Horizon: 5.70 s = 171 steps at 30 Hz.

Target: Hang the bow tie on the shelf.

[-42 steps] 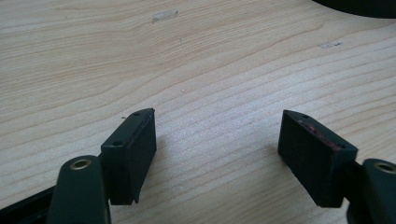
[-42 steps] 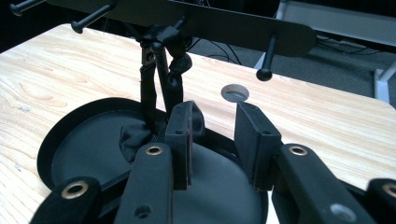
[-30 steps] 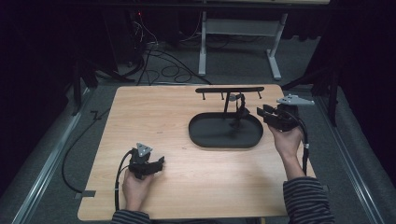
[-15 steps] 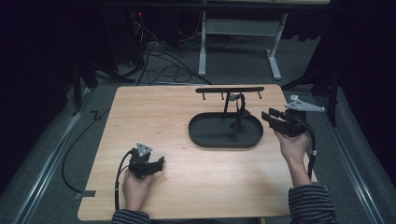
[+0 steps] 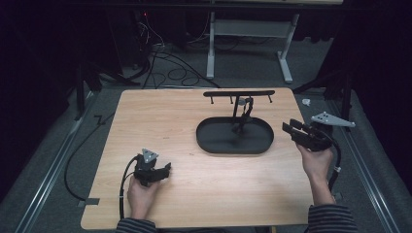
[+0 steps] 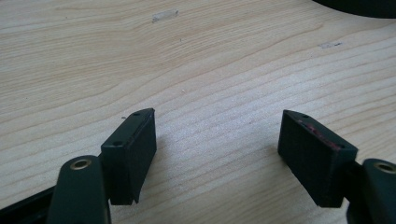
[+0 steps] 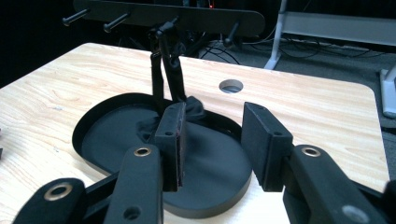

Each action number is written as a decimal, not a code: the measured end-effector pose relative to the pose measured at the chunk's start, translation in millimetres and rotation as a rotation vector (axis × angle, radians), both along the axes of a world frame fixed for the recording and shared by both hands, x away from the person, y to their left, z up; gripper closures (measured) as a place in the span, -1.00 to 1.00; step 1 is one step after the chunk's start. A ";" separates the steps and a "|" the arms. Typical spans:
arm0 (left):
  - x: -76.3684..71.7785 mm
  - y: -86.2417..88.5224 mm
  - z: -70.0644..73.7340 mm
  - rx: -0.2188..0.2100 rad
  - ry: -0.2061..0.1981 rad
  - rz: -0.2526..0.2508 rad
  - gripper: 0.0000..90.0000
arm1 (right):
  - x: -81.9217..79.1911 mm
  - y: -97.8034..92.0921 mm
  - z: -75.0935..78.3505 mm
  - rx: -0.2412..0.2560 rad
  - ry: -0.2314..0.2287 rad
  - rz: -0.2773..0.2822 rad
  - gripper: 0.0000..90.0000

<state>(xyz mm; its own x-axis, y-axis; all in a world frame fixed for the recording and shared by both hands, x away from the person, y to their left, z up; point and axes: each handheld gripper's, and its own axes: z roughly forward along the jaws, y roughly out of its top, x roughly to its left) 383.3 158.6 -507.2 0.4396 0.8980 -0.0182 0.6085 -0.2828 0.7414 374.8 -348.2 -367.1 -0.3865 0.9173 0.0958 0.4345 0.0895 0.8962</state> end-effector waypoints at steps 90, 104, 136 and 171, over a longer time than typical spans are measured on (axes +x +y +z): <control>-0.1 0.0 0.0 0.001 0.000 -0.003 -0.37 | -49.7 40.3 -64.6 0.023 0.084 0.128 0.45; -0.1 0.0 0.0 0.002 0.000 -0.002 -0.37 | -43.2 44.0 -82.2 0.008 0.123 0.132 0.47; 0.0 -0.2 -0.1 0.001 -0.002 0.001 -0.37 | -22.6 53.4 -108.5 -0.059 0.183 0.101 0.47; 0.0 -0.2 0.0 0.001 -0.002 0.001 -0.37 | -11.3 63.2 -127.5 -0.144 0.218 0.051 0.44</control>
<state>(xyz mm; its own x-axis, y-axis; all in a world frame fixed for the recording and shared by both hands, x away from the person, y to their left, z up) 383.2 158.4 -507.2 0.4387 0.8985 -0.0164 0.6075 -0.2831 0.7421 363.5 -285.0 -494.6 -0.4168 0.9075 0.0520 0.6075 0.2355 0.7586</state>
